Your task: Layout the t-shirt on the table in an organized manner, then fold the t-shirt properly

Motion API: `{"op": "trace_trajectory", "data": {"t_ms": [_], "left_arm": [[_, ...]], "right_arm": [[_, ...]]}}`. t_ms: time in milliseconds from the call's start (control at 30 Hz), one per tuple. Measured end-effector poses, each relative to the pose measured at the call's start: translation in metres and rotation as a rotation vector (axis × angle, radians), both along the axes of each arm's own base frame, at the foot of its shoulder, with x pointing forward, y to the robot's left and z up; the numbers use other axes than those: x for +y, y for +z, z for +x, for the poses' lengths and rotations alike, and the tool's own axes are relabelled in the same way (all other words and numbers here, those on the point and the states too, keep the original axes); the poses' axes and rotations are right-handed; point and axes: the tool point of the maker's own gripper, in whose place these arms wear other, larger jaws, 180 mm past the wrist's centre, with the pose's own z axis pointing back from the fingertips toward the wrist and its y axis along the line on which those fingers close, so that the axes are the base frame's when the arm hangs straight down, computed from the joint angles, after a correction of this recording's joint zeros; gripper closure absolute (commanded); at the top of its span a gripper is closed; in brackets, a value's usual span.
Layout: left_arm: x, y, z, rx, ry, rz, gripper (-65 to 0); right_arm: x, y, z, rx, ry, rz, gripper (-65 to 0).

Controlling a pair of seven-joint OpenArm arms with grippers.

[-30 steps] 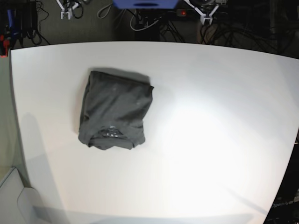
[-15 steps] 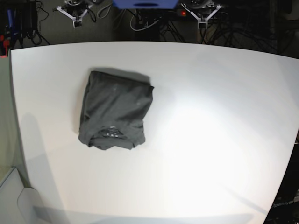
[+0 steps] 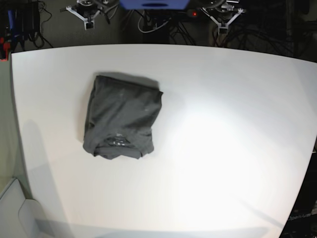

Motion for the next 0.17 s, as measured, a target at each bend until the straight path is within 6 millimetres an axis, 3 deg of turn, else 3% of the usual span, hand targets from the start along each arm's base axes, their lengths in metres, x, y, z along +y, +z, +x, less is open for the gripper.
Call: {"op": "trace_trajectory", "data": {"t_ms": [167], "left_arm": [[-0.006, 0.003, 0.014, -0.075, -0.021, -0.005, -0.5]], "right_arm": [[-0.003, 0.001, 0.008, -0.012, 0.000, -0.004, 0.0]]}}
